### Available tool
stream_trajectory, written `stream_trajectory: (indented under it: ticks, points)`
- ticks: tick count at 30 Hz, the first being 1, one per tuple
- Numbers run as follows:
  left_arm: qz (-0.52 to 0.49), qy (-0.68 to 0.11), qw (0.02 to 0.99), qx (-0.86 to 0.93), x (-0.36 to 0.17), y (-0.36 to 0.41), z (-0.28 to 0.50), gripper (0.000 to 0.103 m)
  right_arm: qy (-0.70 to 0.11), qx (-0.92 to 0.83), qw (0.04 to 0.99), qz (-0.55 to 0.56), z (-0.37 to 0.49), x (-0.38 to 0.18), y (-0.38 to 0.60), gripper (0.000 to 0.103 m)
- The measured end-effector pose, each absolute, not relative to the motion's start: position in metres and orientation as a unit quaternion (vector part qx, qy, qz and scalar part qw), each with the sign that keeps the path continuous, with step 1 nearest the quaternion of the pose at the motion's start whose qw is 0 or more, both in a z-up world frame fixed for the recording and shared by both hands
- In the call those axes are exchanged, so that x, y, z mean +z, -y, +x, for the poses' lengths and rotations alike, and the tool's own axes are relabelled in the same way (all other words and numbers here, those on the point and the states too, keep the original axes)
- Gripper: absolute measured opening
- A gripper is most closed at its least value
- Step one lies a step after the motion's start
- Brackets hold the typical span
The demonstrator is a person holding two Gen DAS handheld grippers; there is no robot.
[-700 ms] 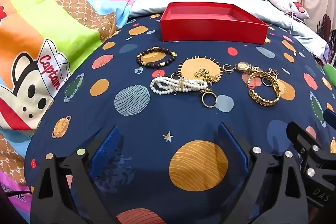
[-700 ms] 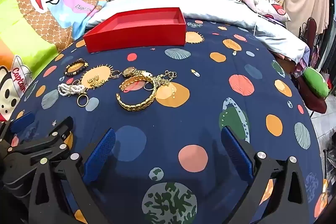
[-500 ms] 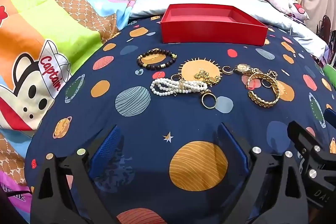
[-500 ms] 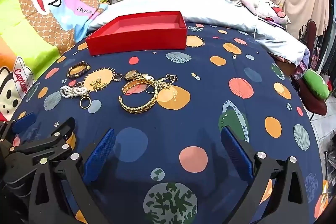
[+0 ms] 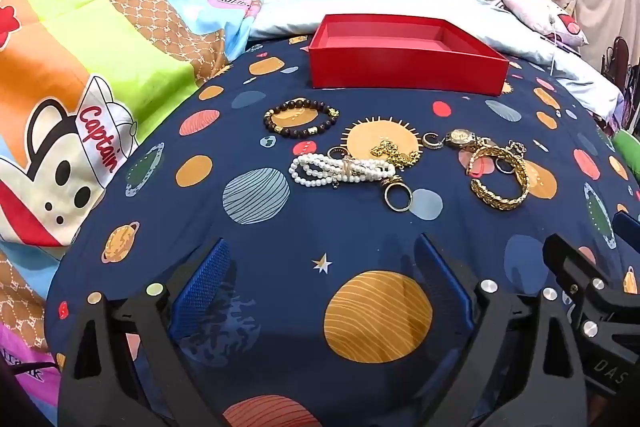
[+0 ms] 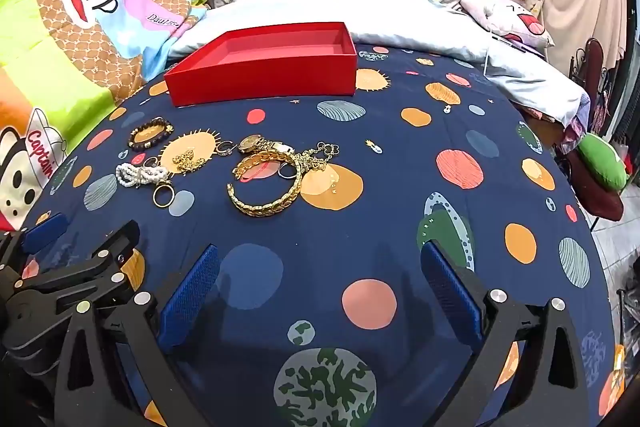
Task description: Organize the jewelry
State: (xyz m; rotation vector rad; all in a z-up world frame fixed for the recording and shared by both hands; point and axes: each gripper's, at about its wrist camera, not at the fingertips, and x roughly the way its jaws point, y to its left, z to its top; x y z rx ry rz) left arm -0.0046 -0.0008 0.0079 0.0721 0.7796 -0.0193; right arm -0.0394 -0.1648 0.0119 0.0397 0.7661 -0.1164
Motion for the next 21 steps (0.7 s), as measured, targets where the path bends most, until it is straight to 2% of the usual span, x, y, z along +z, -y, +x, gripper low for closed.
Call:
stream_trajectory:
  ticks: [21]
  points:
    - [0.035, -0.380, 0.924, -0.007, 0.0055, 0.0022, -0.0050, 0.091, -0.374, -0.057, 0.926, 0.020, -0.0393, 0.0122, 0.1642, 0.098]
